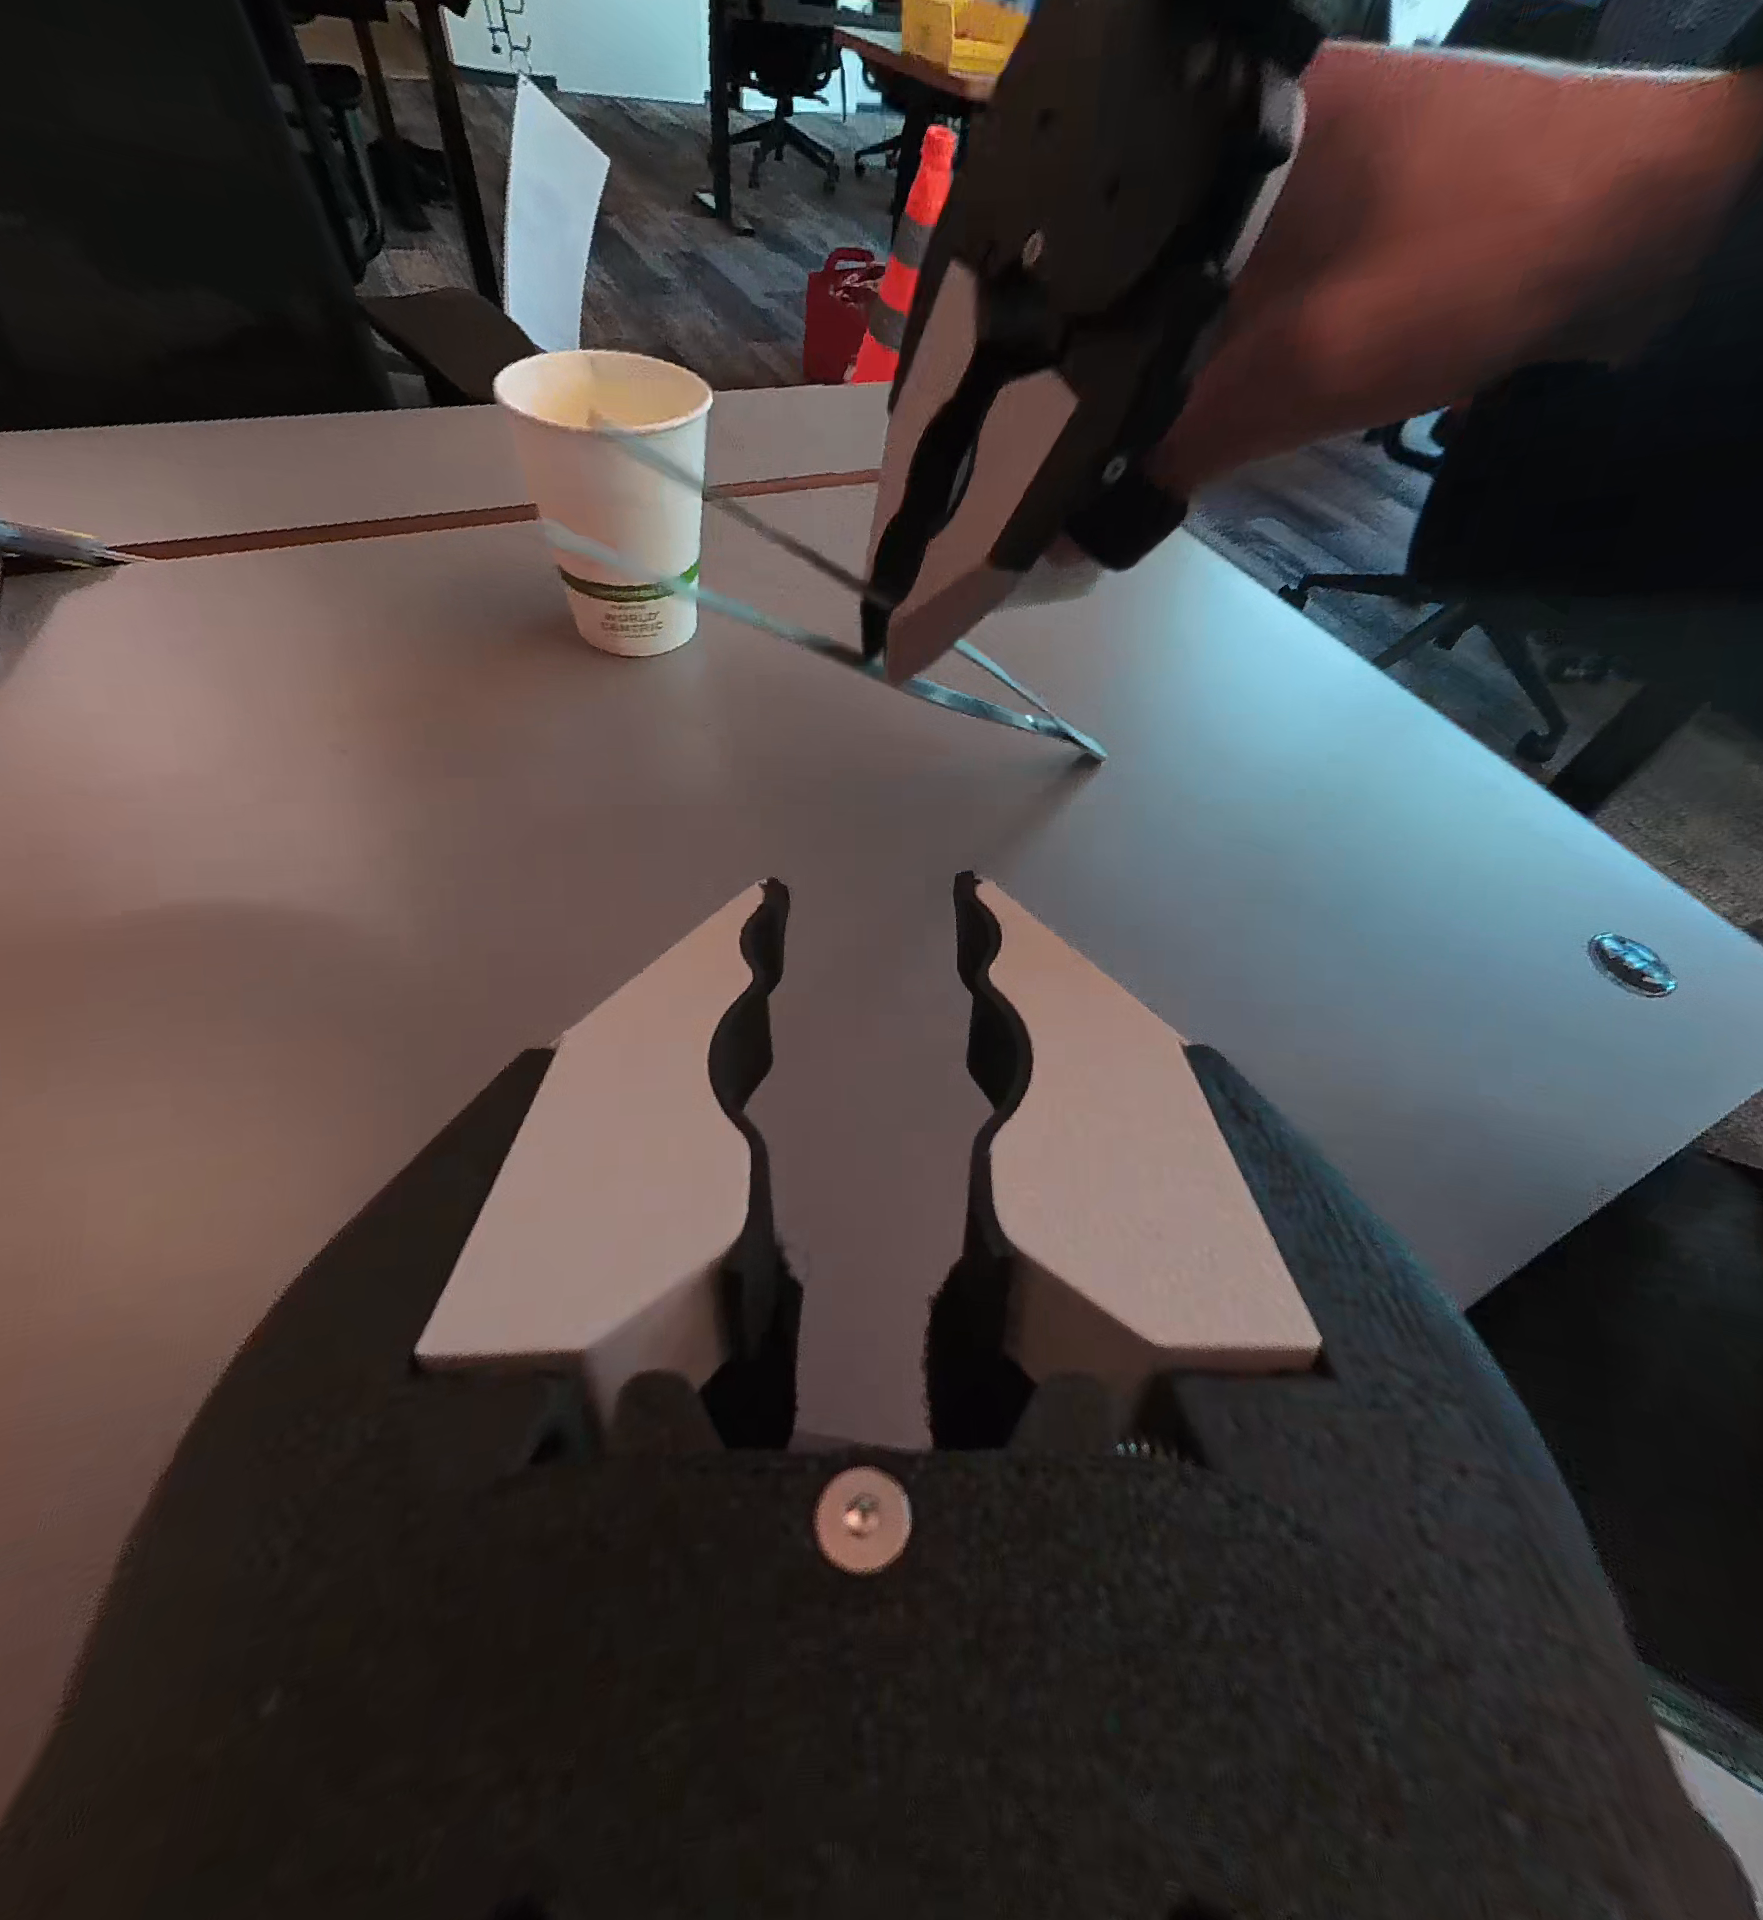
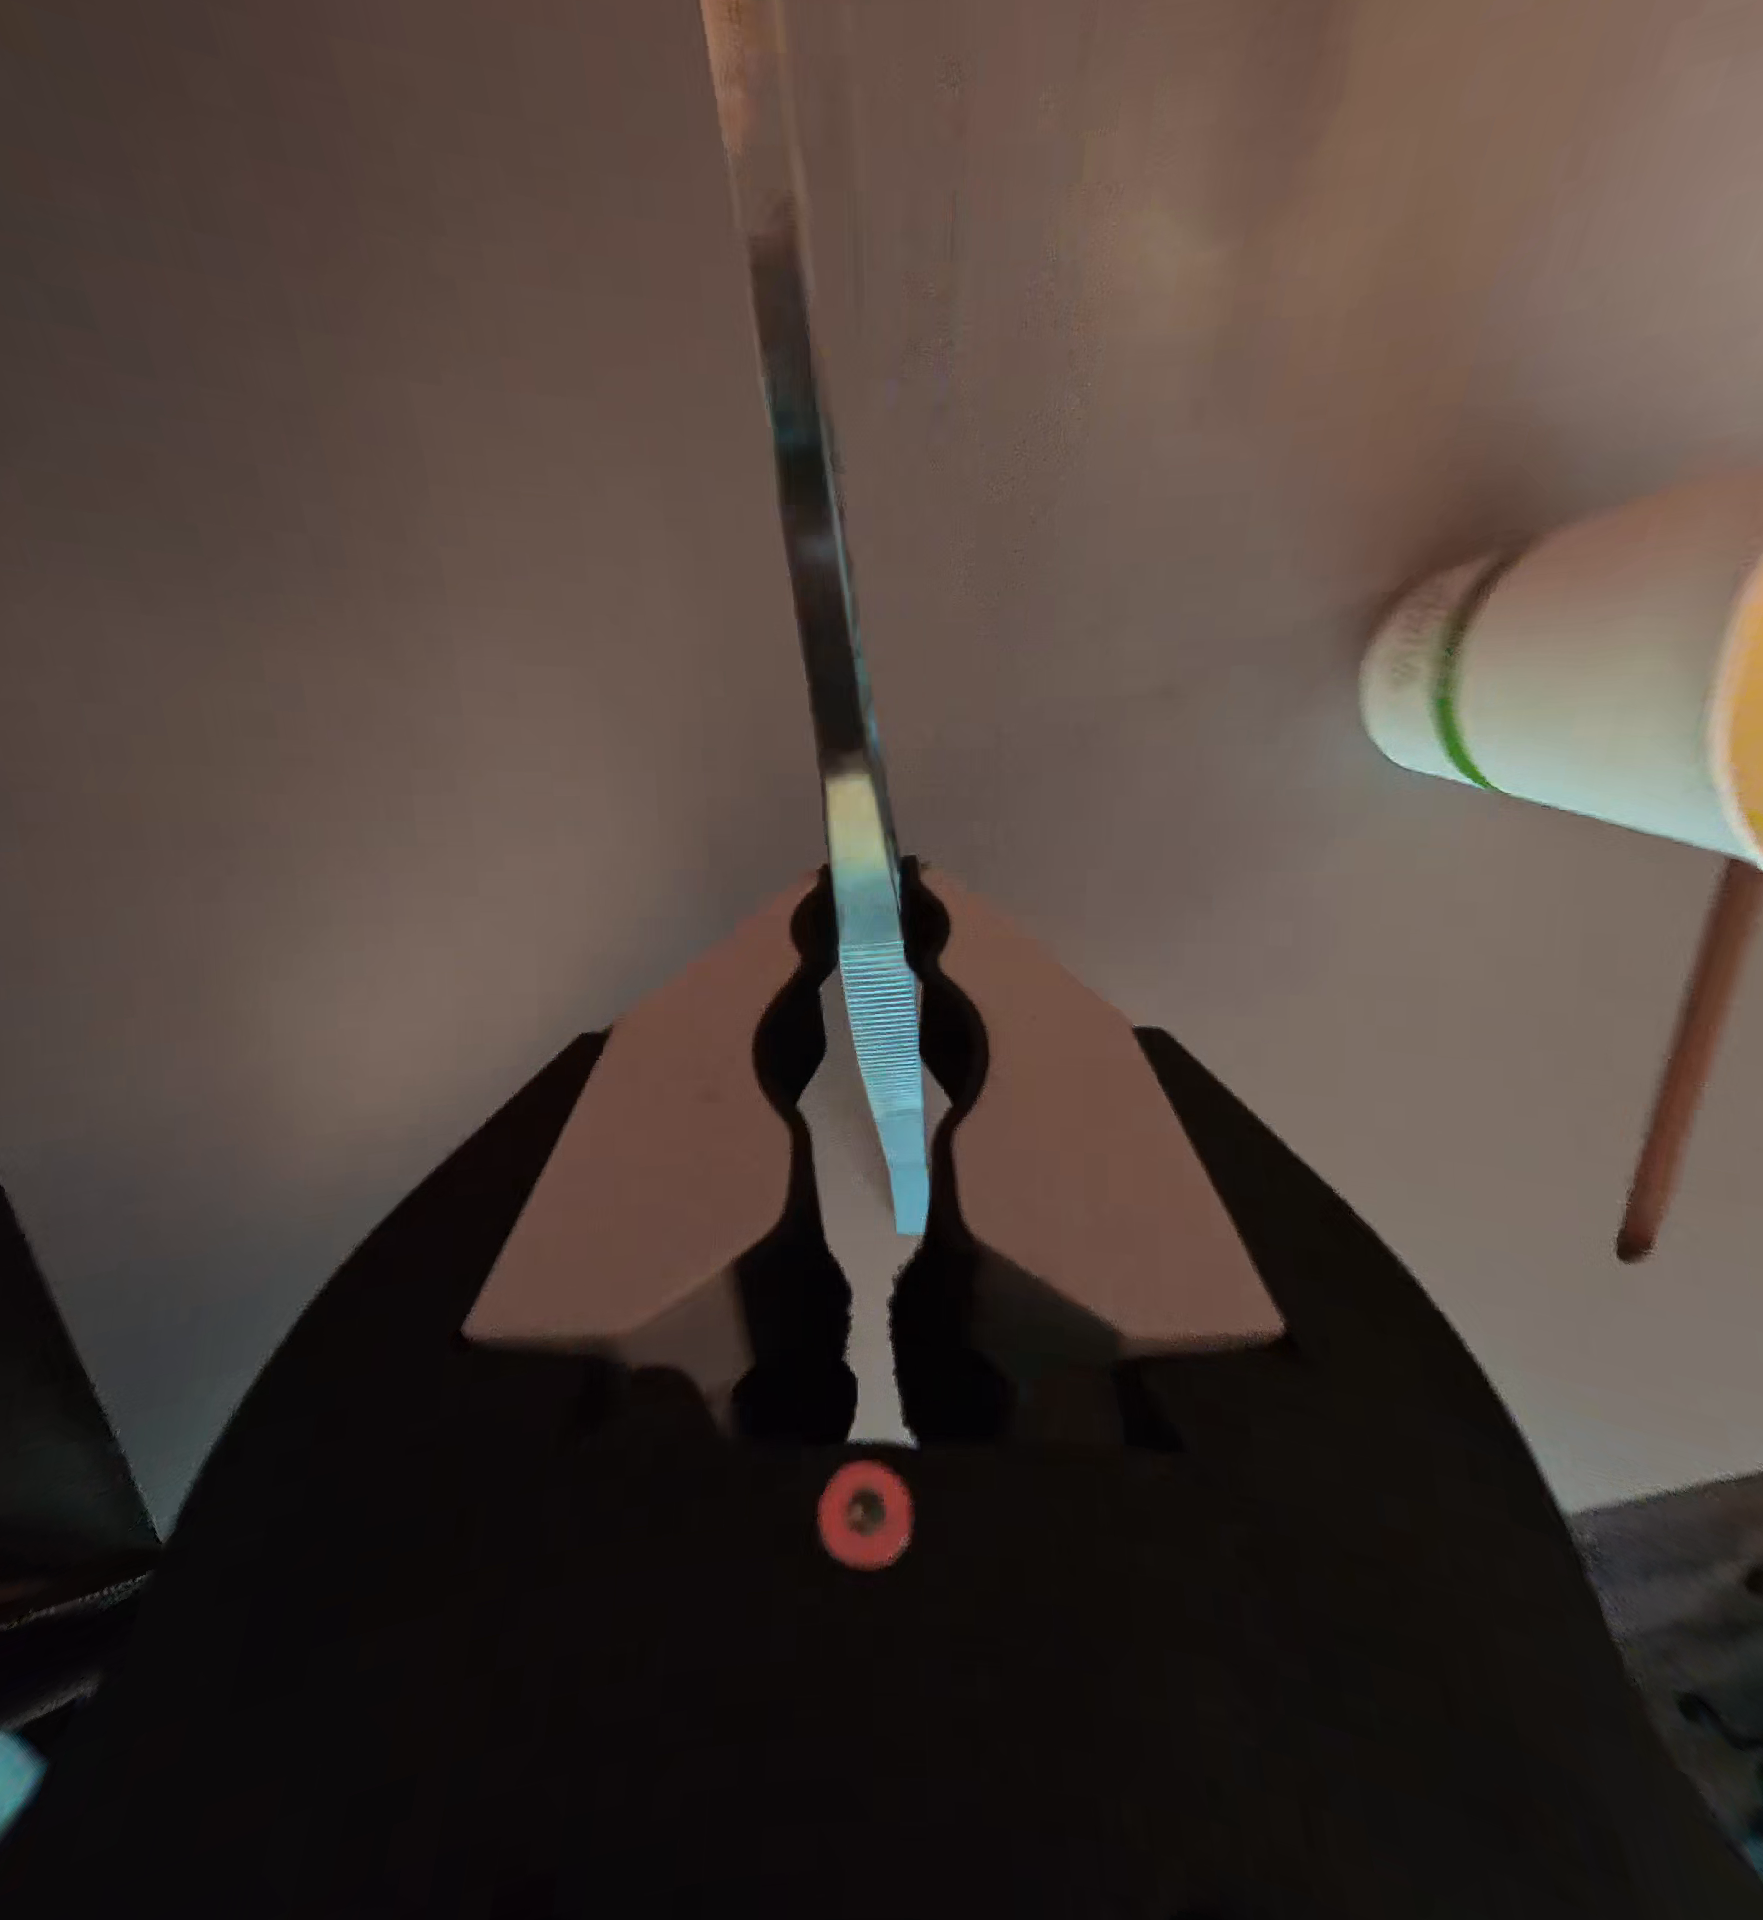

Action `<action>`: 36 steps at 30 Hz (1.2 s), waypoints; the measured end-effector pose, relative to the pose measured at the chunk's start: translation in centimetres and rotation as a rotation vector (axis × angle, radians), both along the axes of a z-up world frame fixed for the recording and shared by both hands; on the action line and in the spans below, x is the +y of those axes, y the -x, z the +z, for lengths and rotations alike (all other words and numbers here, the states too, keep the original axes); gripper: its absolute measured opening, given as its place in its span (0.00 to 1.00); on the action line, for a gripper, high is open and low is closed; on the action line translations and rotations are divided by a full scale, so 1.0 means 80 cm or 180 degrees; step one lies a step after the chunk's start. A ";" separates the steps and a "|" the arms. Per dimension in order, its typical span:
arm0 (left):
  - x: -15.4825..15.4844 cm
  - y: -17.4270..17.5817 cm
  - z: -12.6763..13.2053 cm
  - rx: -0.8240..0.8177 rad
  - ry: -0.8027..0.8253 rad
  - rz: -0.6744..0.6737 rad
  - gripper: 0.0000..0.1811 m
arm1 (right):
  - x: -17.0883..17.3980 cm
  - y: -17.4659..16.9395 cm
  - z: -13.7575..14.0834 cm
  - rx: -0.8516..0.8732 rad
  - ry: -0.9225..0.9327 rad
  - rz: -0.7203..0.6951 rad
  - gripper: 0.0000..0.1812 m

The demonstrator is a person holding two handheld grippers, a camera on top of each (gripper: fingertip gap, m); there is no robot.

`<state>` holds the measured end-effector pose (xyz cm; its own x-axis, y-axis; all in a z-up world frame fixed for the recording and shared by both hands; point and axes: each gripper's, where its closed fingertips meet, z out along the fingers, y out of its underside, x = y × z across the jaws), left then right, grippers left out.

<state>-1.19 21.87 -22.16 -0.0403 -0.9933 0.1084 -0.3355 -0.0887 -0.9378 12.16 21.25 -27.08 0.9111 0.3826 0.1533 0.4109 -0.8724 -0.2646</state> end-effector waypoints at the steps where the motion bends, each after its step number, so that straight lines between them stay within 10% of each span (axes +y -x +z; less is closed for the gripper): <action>1: 0.002 0.000 -0.002 0.0020 -0.0038 0.0004 0.18 | 0.002 0.005 -0.011 0.0024 0.0084 0.0066 0.06; 13: 0.018 -0.002 -0.027 0.0251 -0.0044 0.0067 0.18 | -0.007 0.047 -0.116 0.0269 0.0632 0.0359 0.06; 23: 0.013 -0.003 -0.030 0.0257 0.0145 0.0039 0.18 | -0.005 0.066 -0.036 0.0823 -0.0896 -0.0173 0.22; 36: 0.004 -0.004 -0.025 0.0158 0.0107 0.0061 0.18 | -0.212 0.052 0.035 0.1370 -0.2871 -0.1668 0.33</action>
